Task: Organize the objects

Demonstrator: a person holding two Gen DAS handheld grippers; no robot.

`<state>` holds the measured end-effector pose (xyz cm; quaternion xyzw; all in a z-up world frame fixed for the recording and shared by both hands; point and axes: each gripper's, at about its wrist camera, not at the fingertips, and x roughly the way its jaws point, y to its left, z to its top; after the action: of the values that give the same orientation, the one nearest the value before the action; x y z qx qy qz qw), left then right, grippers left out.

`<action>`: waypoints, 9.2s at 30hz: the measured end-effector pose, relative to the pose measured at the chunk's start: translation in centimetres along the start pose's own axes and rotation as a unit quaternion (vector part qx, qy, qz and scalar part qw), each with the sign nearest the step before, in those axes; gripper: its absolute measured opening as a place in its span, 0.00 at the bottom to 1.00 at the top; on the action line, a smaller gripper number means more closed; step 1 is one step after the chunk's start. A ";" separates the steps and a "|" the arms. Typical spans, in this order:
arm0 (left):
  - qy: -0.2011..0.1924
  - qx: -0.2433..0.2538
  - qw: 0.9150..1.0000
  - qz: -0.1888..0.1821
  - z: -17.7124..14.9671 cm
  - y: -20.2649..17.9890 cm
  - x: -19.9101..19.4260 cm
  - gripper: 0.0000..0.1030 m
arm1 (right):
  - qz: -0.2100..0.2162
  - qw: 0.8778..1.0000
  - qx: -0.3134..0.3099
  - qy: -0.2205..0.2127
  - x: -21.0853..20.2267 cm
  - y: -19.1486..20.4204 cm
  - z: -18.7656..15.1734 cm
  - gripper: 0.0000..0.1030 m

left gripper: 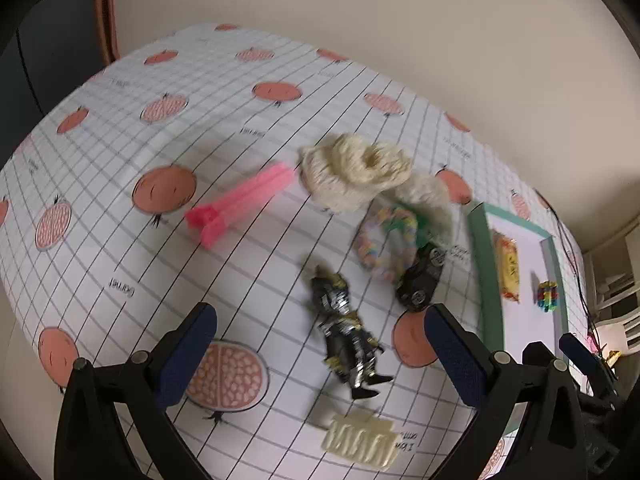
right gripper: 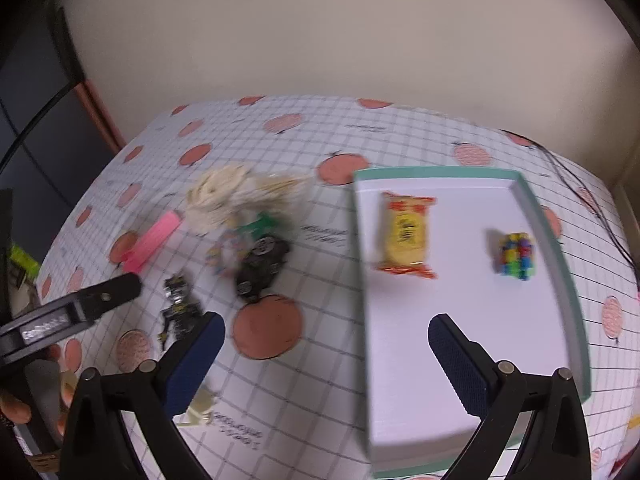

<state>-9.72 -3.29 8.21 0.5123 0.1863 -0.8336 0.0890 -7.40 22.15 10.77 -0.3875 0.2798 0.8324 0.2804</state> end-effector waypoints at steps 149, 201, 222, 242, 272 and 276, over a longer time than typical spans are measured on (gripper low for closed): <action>-0.065 0.096 0.989 -0.086 -2.2 -11.2 -1.0 0.30 | -0.058 0.996 0.058 0.019 -0.4 -6.7 -1.2 0.53; 0.055 0.198 0.971 -0.122 -8.8 -20.2 3.8 0.30 | -0.128 0.977 0.161 0.057 0.1 -16.8 -5.3 0.56; 0.039 0.119 0.990 -0.063 -5.6 -14.2 3.7 0.48 | -0.117 0.985 0.127 0.011 -0.6 -14.6 -4.2 0.74; 0.010 0.063 0.998 0.003 -4.7 -11.0 3.9 0.84 | -0.113 0.987 0.113 0.000 0.1 -12.6 -3.9 1.00; -0.016 0.046 0.999 -0.012 -3.6 -9.7 2.8 0.98 | -0.115 0.983 0.139 -0.022 -0.7 -12.0 -3.1 1.00; -0.053 0.027 0.998 -0.033 -2.5 -8.8 0.9 0.98 | -0.107 0.983 0.139 -0.049 -2.2 -11.2 -2.0 1.00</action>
<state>-11.06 5.79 8.29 0.4634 0.1755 -0.8667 0.0574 2.44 27.94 8.61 -0.3310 0.3351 0.7687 0.4327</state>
